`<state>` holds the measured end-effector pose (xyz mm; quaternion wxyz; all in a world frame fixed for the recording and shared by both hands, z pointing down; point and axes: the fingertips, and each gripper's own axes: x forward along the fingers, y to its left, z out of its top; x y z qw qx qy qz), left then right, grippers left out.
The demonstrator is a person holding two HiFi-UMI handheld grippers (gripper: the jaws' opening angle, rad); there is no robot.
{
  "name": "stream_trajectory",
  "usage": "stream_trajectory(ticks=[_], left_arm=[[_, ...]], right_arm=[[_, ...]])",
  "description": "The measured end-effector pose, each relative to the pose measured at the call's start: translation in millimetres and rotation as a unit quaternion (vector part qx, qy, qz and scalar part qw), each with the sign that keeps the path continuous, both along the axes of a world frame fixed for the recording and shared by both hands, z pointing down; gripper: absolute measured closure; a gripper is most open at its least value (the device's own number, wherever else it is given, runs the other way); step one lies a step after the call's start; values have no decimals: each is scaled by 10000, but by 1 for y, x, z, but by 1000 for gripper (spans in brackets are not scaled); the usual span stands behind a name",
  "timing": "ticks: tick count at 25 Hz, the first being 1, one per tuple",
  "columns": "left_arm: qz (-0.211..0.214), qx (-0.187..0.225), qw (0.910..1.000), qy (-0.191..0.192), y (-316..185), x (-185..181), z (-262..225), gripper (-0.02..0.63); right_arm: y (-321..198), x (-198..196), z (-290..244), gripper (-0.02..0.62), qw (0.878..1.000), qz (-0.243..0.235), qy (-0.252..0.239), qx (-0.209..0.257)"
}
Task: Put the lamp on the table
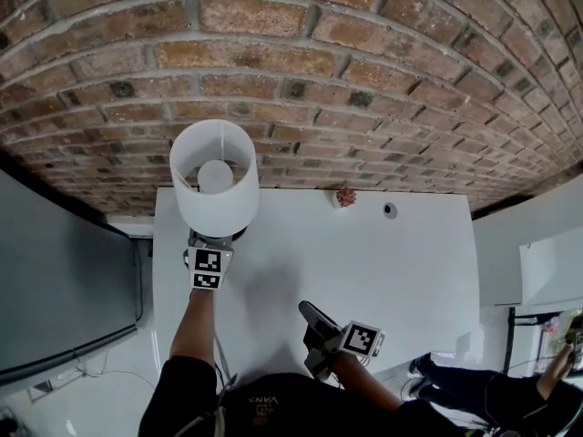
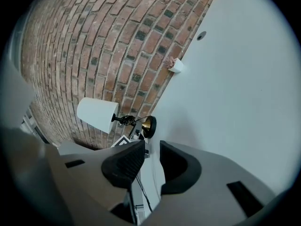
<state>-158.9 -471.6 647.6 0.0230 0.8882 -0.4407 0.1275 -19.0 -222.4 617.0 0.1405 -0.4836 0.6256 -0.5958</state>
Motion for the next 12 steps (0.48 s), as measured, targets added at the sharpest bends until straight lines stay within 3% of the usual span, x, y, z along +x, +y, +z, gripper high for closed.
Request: stream_trajectory(ticks=[3,7,12], left_arm=[[10,-85,10000,-13,2,-1,1,474],[-16,-216,9998,2,8,-3,1,445],[-135,-292,9995,37,22,-12,-6,420]], right_arm=[[-6,0,-11,500,9988,-230,194,378],[12,5,-2,500,9992,223,-14,-332],[10,-2,-17,500,9999,12,-80,114]])
